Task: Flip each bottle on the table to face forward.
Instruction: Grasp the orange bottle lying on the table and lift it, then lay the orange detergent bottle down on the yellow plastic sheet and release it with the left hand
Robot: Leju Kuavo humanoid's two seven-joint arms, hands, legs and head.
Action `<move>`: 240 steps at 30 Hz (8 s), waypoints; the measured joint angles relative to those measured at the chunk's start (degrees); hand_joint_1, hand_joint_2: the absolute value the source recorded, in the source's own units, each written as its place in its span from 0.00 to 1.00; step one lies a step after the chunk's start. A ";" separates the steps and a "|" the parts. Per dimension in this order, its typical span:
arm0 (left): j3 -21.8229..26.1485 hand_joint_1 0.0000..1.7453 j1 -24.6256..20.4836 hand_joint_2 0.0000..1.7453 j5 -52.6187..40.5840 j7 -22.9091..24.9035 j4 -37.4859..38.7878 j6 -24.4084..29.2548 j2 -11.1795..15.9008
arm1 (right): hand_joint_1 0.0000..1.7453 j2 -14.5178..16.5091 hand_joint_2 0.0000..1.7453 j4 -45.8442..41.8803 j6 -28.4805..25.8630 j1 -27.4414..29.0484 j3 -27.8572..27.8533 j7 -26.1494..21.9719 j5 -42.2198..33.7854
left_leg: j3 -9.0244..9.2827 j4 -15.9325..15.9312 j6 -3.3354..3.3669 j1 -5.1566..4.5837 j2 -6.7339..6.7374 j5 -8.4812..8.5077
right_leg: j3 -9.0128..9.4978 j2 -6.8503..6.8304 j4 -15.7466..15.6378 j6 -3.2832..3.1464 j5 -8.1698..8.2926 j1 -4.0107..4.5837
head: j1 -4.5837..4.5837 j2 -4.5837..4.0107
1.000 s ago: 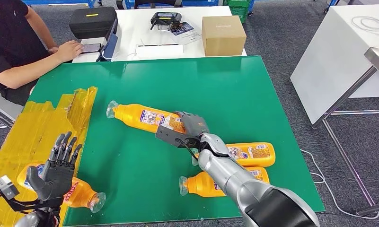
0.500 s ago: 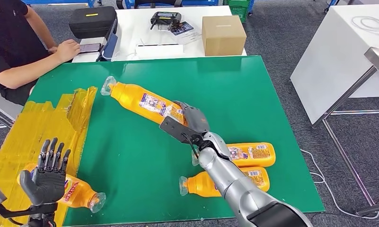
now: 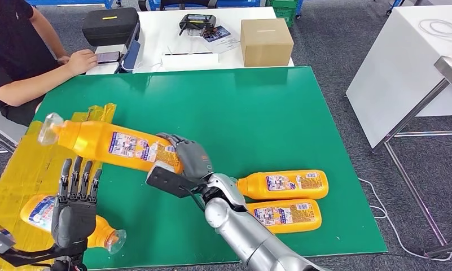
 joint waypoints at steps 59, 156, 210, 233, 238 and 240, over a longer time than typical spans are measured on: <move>-7.93 1.00 3.99 1.00 0.51 -7.04 -5.41 -1.86 -0.25 | 1.00 0.02 1.00 -1.08 -0.14 1.29 20.09 -0.76 -2.47 | 0.01 -0.01 0.00 0.00 0.01 0.00 | -0.02 0.00 -0.01 0.00 0.00 0.00 | 0.00 0.00; 6.28 1.00 -7.46 1.00 -94.98 4.97 25.81 53.99 19.32 | 0.00 -5.51 0.00 -14.47 8.16 5.70 -5.30 -5.03 5.33 | 0.05 -0.03 -0.01 0.01 0.04 0.00 | 0.04 0.04 0.00 0.02 0.01 0.01 | 0.01 0.00; 22.52 0.00 -2.49 0.00 -16.43 -15.38 -4.05 9.66 -3.48 | 0.00 -10.55 0.00 -23.66 12.88 14.33 -5.32 -10.05 1.02 | 0.04 -0.02 0.02 0.05 0.01 -0.02 | 0.08 0.01 -0.13 0.01 0.01 0.02 | -0.01 0.00; 4.27 0.00 9.08 0.00 -24.98 -16.56 -14.13 18.49 -6.30 | 0.00 -17.56 1.00 -38.09 12.35 26.88 -5.51 -11.01 4.77 | -0.04 0.00 0.14 -0.02 -0.02 -0.15 | 0.03 -0.01 -0.26 0.03 -0.01 -0.02 | -0.02 0.00; 1.61 0.00 10.87 0.00 -25.12 -16.77 -15.89 18.02 -6.44 | 0.00 -23.53 1.00 -42.88 10.95 34.19 -6.93 -10.28 6.72 | -0.02 0.00 0.16 -0.04 -0.08 -0.17 | 0.09 -0.08 -0.27 0.04 -0.01 -0.05 | -0.02 0.00; 1.44 0.00 11.05 0.00 -25.09 -16.77 -15.99 17.76 -6.45 | 0.00 -25.23 1.00 -44.51 10.14 36.19 -7.59 -10.01 7.47 | -0.01 0.00 0.16 -0.04 -0.04 -0.17 | 0.08 -0.05 -0.27 0.04 -0.01 -0.05 | -0.03 0.00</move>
